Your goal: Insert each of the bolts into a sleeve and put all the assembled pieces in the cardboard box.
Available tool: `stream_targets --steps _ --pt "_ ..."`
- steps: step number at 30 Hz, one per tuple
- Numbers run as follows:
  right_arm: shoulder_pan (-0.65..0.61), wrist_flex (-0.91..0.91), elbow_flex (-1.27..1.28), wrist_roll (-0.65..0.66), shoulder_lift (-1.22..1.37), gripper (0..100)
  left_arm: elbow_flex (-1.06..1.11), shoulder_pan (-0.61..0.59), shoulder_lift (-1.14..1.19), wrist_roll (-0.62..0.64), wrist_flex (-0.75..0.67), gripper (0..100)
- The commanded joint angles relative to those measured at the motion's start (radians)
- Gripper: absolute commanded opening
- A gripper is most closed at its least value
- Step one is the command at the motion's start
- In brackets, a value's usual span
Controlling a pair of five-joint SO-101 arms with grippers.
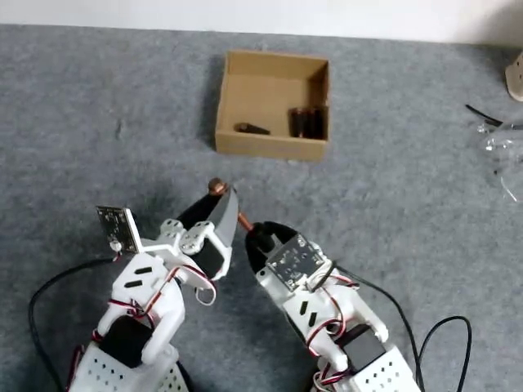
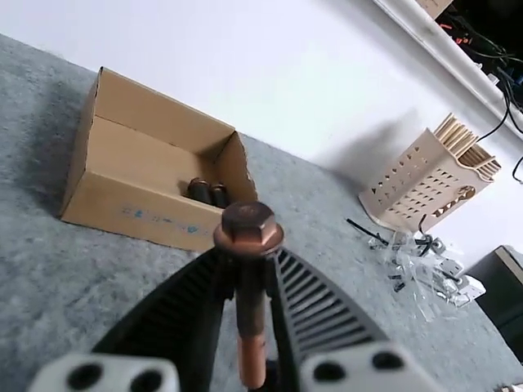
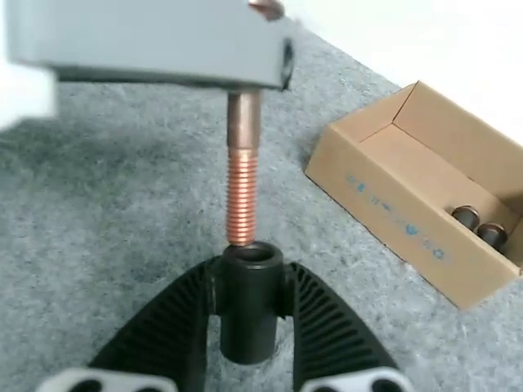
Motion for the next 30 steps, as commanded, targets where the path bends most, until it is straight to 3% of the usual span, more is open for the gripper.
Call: stream_targets --steps 1,30 --pt "0.007 -0.044 -0.002 0.003 -0.018 0.5 -0.004 0.018 -0.01 -0.002 -0.029 1" --pt "0.015 -0.045 0.022 0.008 -0.018 0.5 0.03 0.062 -0.01 0.002 -0.034 1"
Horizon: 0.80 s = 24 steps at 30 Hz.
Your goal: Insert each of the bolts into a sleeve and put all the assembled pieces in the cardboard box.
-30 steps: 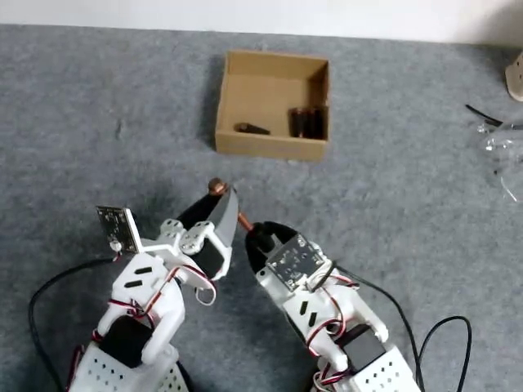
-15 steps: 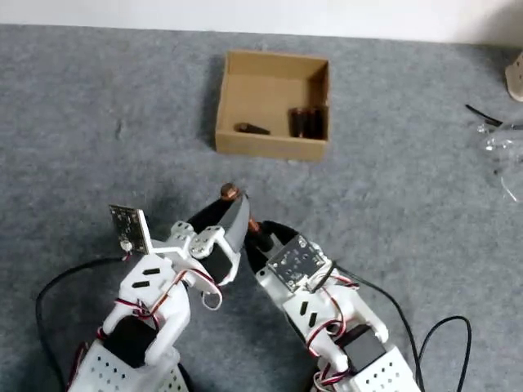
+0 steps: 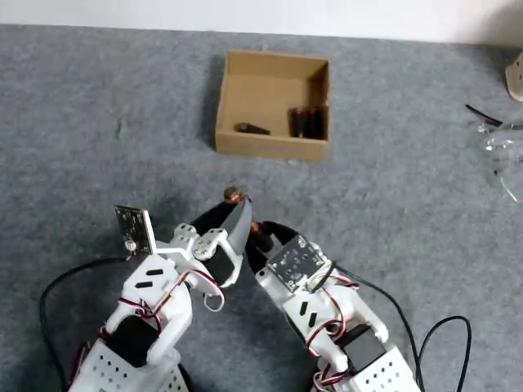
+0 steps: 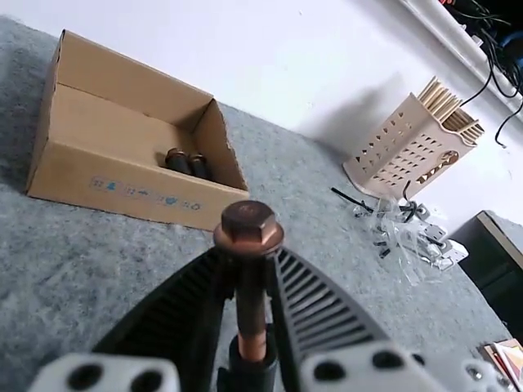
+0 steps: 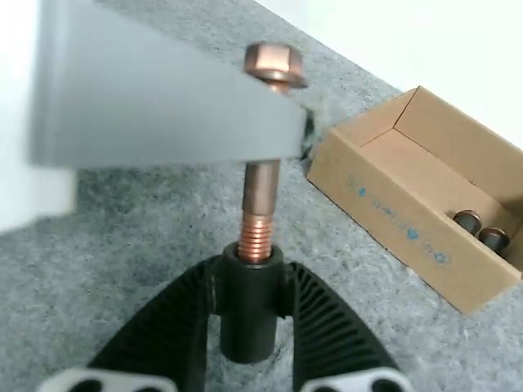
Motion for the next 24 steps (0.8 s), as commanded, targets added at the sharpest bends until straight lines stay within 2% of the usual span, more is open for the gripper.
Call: stream_targets --steps 1,8,10,12,15,17,24 --pt "0.015 -0.044 0.013 0.008 -0.016 0.5 -0.007 0.007 -0.013 0.0 -0.017 1" --pt "0.015 -0.044 0.013 0.008 -0.016 0.5 -0.007 0.008 -0.013 0.0 -0.014 1" --pt "0.015 -0.044 0.013 0.008 -0.016 0.5 -0.018 0.004 -0.013 -0.005 0.031 1" --pt "0.03 -0.045 0.01 0.003 -0.016 0.5 -0.031 0.015 -0.013 -0.064 0.1 1" --pt "0.039 -0.045 0.008 0.003 -0.016 0.5 -0.033 0.119 -0.012 -0.152 0.169 1" --pt "0.039 -0.045 0.008 0.003 -0.016 0.5 -0.033 0.145 -0.012 -0.164 0.173 1" --pt "0.044 -0.047 0.01 0.003 -0.016 0.5 -0.035 0.124 -0.013 -0.167 0.172 1"
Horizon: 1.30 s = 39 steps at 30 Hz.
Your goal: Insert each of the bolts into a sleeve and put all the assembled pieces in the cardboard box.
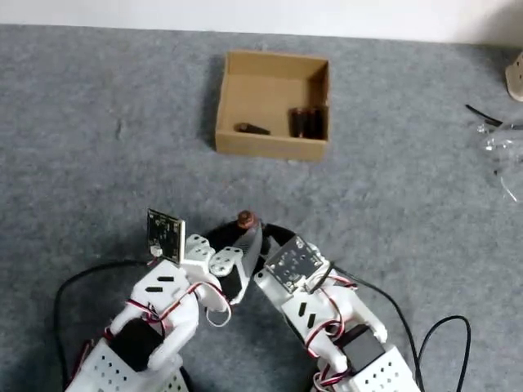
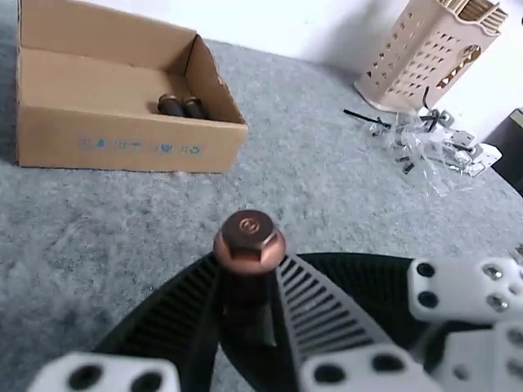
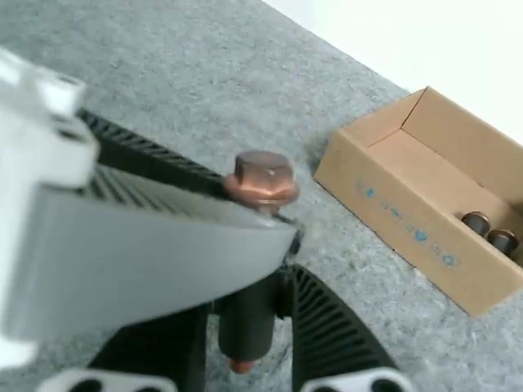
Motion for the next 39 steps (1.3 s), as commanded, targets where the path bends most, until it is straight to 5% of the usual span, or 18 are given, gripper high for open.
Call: stream_targets --steps 1,11,19,27,35,39 --pt "0.035 -0.05 0.01 0.003 -0.016 0.5 -0.033 0.013 -0.01 -0.009 0.005 1" --pt "0.033 -0.05 0.013 0.003 -0.016 0.5 -0.033 -0.124 -0.01 -0.002 -0.037 1" --pt "0.031 -0.05 0.013 0.003 -0.016 0.5 -0.062 -0.091 -0.008 0.118 0.031 34" --pt "0.035 -0.05 0.013 0.003 -0.016 0.5 -0.117 -0.116 -0.01 0.124 0.11 33" --pt "0.035 -0.05 0.013 0.006 -0.016 0.5 -0.176 -0.463 -0.01 0.359 0.11 33" --pt "0.036 -0.05 0.013 0.006 -0.016 0.5 -0.173 -0.443 -0.01 0.358 0.114 32"
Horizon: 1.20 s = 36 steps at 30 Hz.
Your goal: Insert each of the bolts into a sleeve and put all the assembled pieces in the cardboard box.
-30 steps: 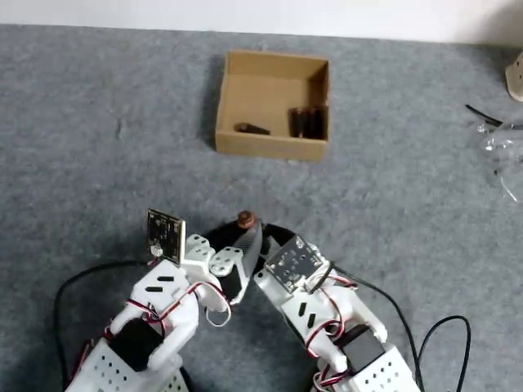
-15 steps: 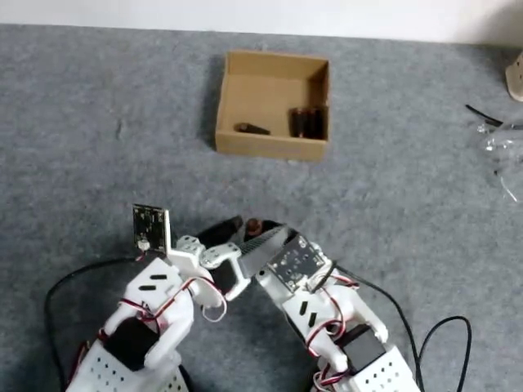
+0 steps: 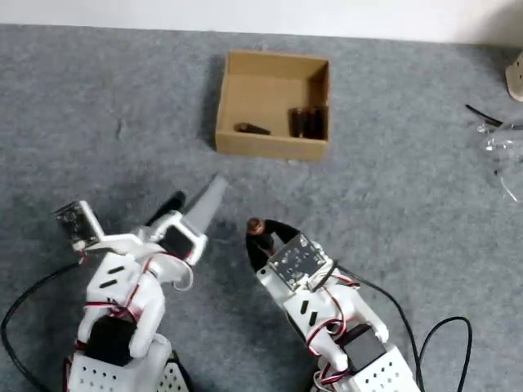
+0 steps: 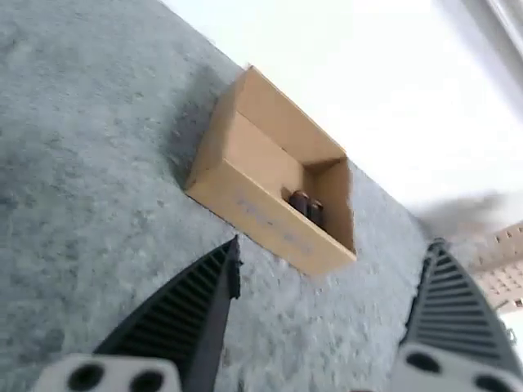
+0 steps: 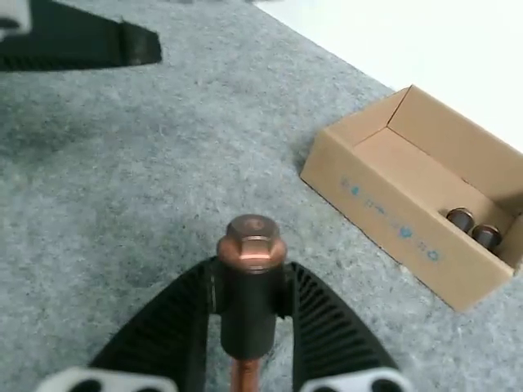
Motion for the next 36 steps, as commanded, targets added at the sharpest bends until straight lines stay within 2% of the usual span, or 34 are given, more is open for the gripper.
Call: stream_targets --steps 1,4,7,8,10,12,18,24,30,36 --pt "0.021 -0.039 0.013 0.006 -0.018 0.5 -0.05 0.002 -0.012 0.009 0.006 30" --pt "0.076 -0.076 0.015 0.002 -0.018 0.5 -0.047 0.002 -0.007 -0.028 0.006 19" --pt "0.114 -0.111 0.036 0.002 -0.016 0.5 -0.024 0.01 -0.008 -0.196 -0.005 1" --pt "0.117 -0.128 0.048 0.002 -0.016 0.5 -0.013 0.01 -0.008 -0.244 -0.02 0" --pt "0.119 -0.168 0.073 0.002 -0.016 0.5 0.004 0.007 -0.008 -0.296 -0.029 3" --pt "0.12 -0.203 0.104 0.002 -0.016 0.5 0.012 0.001 -0.008 -0.325 -0.032 1" --pt "0.166 -0.205 0.111 0.0 -0.01 0.5 0.018 0.005 -0.004 -0.621 -0.006 1" --pt "0.249 -0.206 0.111 -0.084 -0.01 0.5 0.047 0.002 -0.005 -0.816 0.058 1" --pt "0.312 -0.206 0.111 -0.087 -0.01 0.5 0.18 0.002 -0.01 -0.827 -0.107 1" --pt "0.311 -0.211 0.114 -0.054 -0.008 0.5 0.18 -0.016 -0.01 -0.827 -0.114 1"
